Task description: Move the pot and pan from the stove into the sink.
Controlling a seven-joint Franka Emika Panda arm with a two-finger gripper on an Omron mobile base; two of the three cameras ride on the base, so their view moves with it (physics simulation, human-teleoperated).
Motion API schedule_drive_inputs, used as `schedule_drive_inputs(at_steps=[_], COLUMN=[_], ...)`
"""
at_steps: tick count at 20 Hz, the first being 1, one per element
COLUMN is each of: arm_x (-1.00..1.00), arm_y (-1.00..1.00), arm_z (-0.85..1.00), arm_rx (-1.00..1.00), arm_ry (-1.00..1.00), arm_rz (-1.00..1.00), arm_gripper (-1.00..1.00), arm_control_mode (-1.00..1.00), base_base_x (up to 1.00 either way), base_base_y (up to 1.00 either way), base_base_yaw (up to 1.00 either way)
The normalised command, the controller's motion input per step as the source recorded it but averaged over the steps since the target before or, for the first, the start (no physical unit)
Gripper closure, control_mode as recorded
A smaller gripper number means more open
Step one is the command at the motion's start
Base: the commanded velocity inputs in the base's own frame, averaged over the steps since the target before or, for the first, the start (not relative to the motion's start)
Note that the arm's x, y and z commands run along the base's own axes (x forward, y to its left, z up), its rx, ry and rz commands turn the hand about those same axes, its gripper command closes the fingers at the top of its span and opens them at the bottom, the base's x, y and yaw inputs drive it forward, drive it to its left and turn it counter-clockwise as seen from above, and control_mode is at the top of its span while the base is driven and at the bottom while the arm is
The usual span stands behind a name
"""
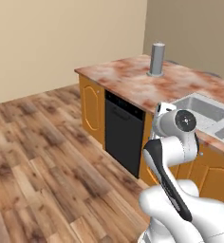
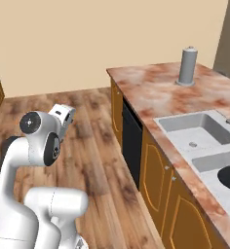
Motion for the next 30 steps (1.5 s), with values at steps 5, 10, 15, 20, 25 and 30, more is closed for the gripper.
schedule_drive_inputs(at_steps=[5,10,15,20,25,30], arm_x=[0.0,0.0,0.0,0.0,0.0,0.0], arm_y=[0.0,0.0,0.0,0.0,0.0,0.0], arm_z=[0.0,0.0,0.0,0.0,0.0,0.0], arm_rx=[0.0,0.0,0.0,0.0,0.0,0.0], arm_ry=[0.0,0.0,0.0,0.0,0.0,0.0], arm_rz=[0.0,0.0,0.0,0.0,0.0,0.0], arm_gripper=[-1.0,-1.0,-1.0,-1.0,-1.0,-1.0], arm_control_mode=[1.0,1.0,1.0,1.0,1.0,1.0], base_base_x=[-0.13,0.01,0.45,0.75,0.82,0.87], base_base_y=[-0.05,0.0,0.0,0.03,0.08,0.06], base_base_yaw=[0.35,0.0,0.0,0.01,0.0,0.0])
